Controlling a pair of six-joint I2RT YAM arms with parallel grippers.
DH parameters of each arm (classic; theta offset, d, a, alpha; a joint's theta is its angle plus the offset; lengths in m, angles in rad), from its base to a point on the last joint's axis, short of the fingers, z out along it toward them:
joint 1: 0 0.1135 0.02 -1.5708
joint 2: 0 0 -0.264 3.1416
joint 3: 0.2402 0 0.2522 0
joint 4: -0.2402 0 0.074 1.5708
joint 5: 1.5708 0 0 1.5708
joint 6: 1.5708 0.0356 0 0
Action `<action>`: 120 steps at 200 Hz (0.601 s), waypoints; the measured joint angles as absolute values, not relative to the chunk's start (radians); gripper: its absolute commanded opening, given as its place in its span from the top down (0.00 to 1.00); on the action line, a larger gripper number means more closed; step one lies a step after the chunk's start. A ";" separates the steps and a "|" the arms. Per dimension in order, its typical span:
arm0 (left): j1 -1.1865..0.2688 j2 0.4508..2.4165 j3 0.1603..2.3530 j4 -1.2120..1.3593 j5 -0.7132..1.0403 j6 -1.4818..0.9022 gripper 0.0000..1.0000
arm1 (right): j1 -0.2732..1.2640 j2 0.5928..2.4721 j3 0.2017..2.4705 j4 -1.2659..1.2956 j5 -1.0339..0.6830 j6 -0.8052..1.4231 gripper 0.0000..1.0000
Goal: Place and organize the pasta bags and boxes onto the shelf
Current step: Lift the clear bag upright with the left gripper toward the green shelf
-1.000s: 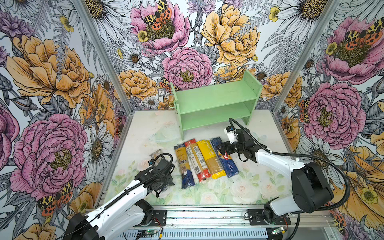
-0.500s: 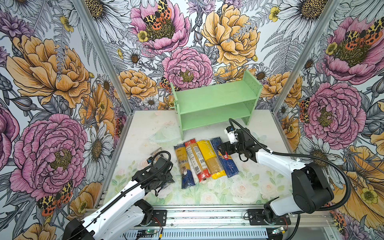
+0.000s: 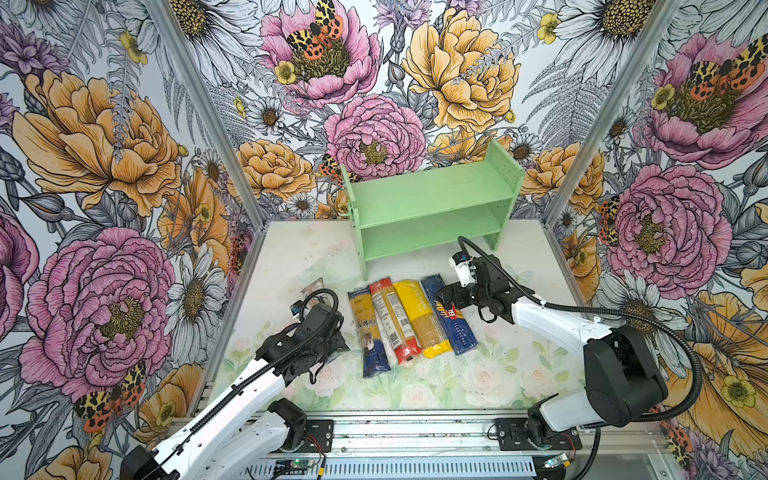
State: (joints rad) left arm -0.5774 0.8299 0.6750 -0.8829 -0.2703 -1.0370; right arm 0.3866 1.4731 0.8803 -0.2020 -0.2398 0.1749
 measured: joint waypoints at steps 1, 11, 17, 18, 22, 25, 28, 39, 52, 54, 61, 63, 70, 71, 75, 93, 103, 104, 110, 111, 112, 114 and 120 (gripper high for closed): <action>-0.577 0.830 0.676 -0.883 -0.272 -1.037 1.00 | 0.387 1.473 0.880 -0.202 -0.240 0.175 0.04; -0.577 0.829 0.692 -0.889 -0.286 -1.031 1.00 | 0.385 1.473 0.880 -0.203 -0.239 0.175 0.04; -0.577 0.829 0.704 -0.892 -0.293 -1.026 1.00 | 0.385 1.473 0.880 -0.203 -0.239 0.174 0.04; -0.577 0.829 0.706 -0.893 -0.294 -1.024 1.00 | 0.385 1.473 0.880 -0.204 -0.239 0.174 0.04; -0.577 0.829 0.715 -0.896 -0.300 -1.020 1.00 | 0.385 1.473 0.880 -0.205 -0.239 0.174 0.04; -0.577 0.829 0.721 -0.898 -0.303 -1.016 1.00 | 0.385 1.473 0.880 -0.206 -0.239 0.174 0.04; -0.577 0.829 0.729 -0.900 -0.308 -1.013 1.00 | 0.385 1.473 0.880 -0.207 -0.239 0.174 0.04; -0.577 0.829 0.755 -0.906 -0.324 -0.995 1.00 | 0.380 1.473 0.880 -0.210 -0.239 0.171 0.04; -0.577 0.829 0.788 -0.908 -0.345 -0.974 1.00 | 0.378 1.473 0.880 -0.214 -0.239 0.171 0.04; -0.577 0.829 0.795 -0.909 -0.348 -0.969 1.00 | 0.377 1.473 0.880 -0.214 -0.239 0.171 0.04; -0.577 0.829 0.812 -0.911 -0.360 -0.957 1.00 | 0.375 1.473 0.880 -0.217 -0.238 0.171 0.04; -0.577 0.829 0.817 -0.911 -0.362 -0.955 1.00 | 0.374 1.473 0.880 -0.218 -0.238 0.171 0.04; -0.577 0.829 0.834 -0.912 -0.375 -0.939 1.00 | 0.374 1.473 0.880 -0.221 -0.237 0.171 0.04; -0.577 0.829 0.836 -0.912 -0.377 -0.937 1.00 | 0.374 1.473 0.880 -0.221 -0.236 0.171 0.04; -0.577 0.829 0.845 -0.911 -0.383 -0.930 1.00 | 0.373 1.473 0.880 -0.222 -0.236 0.171 0.04; -0.577 0.829 0.894 -0.917 -0.415 -0.887 1.00 | 0.371 1.473 0.880 -0.226 -0.234 0.171 0.04; -0.577 0.830 0.923 -0.918 -0.433 -0.861 1.00 | 0.371 1.473 0.880 -0.228 -0.233 0.171 0.04; -0.577 0.830 0.925 -0.918 -0.435 -0.859 1.00 | 0.372 1.473 0.880 -0.229 -0.232 0.171 0.04; -0.577 0.832 0.944 -0.918 -0.444 -0.844 1.00 | 0.372 1.473 0.880 -0.229 -0.232 0.171 0.04; -0.577 0.832 0.947 -0.918 -0.446 -0.843 1.00 | 0.371 1.473 0.880 -0.229 -0.232 0.171 0.04; -0.577 0.833 0.954 -0.918 -0.449 -0.836 1.00 | 0.371 1.473 0.880 -0.229 -0.232 0.171 0.04; -0.577 0.834 0.957 -0.918 -0.450 -0.834 1.00 | 0.371 1.473 0.880 -0.229 -0.232 0.171 0.04; -0.577 0.837 0.974 -0.918 -0.458 -0.821 1.00 | 0.371 1.473 0.880 -0.229 -0.232 0.171 0.04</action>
